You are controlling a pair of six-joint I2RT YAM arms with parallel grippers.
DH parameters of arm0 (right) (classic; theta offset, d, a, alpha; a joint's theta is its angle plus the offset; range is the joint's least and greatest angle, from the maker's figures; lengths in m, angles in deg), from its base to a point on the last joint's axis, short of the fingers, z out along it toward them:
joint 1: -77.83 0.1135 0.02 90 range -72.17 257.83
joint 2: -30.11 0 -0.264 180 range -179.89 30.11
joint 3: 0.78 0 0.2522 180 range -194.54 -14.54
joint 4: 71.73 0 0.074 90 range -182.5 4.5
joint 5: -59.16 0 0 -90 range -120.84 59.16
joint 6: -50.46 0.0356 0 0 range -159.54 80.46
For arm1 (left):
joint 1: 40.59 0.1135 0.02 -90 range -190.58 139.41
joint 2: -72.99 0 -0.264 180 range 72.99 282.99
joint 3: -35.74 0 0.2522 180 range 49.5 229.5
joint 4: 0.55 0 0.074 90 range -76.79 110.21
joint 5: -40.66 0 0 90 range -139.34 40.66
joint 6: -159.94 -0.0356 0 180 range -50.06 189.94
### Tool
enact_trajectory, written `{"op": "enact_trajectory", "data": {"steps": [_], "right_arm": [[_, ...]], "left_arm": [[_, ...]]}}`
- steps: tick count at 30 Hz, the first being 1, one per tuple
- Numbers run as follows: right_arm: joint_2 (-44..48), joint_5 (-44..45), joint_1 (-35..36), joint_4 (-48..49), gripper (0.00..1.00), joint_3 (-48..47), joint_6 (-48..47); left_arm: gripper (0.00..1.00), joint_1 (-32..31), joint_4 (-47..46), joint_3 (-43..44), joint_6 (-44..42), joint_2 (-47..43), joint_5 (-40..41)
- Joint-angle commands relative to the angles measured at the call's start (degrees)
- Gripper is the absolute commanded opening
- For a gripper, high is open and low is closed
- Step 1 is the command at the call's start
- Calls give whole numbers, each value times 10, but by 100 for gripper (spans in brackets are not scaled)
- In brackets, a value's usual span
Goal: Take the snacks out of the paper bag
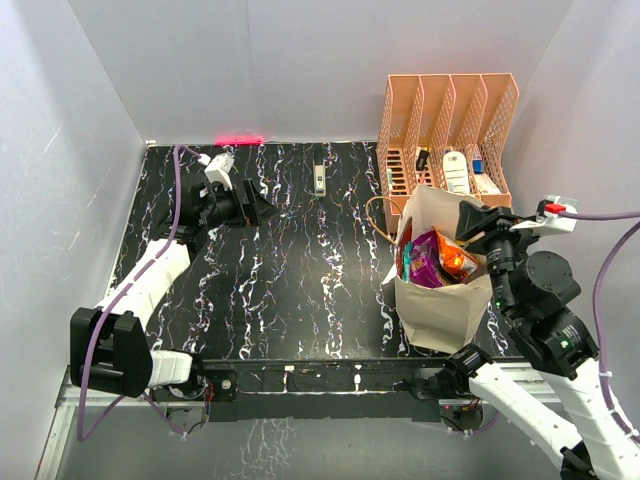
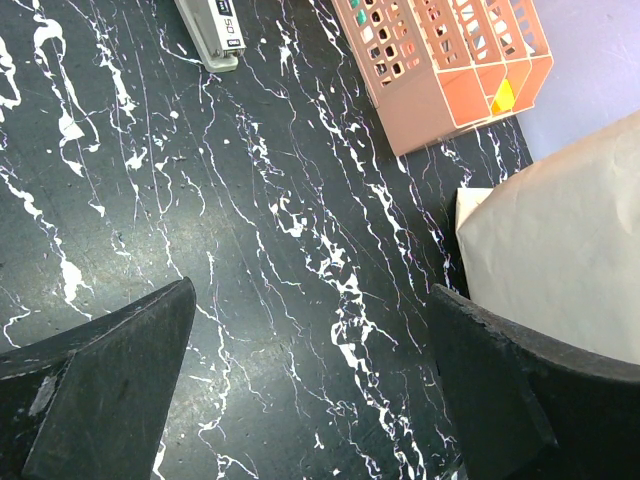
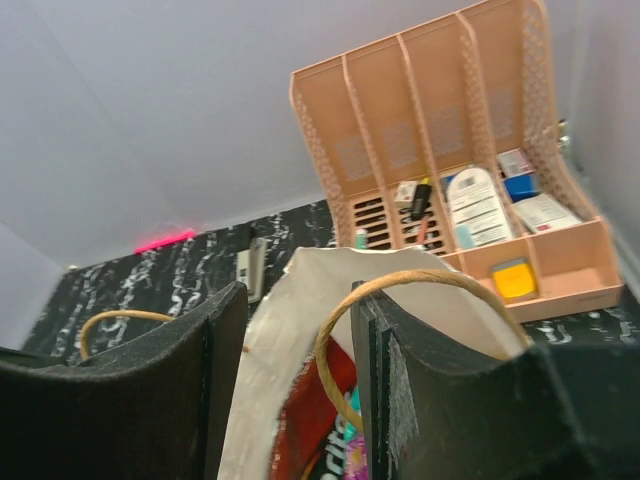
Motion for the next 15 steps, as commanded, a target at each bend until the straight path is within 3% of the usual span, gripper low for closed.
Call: {"op": "enact_trajectory", "data": {"steps": [1,5,15], "right_arm": [[31,29,4,-47,49,-35,-101],[63,47,6,-53,48,-20,-144],[70,86,77,-53,46,4,-113]], "left_arm": [[97,-2,-3,21,-3,2,-15],[97,-3,-4,21,-1,7,-18],[97,-3,-4,21,1,11,-19]]}}
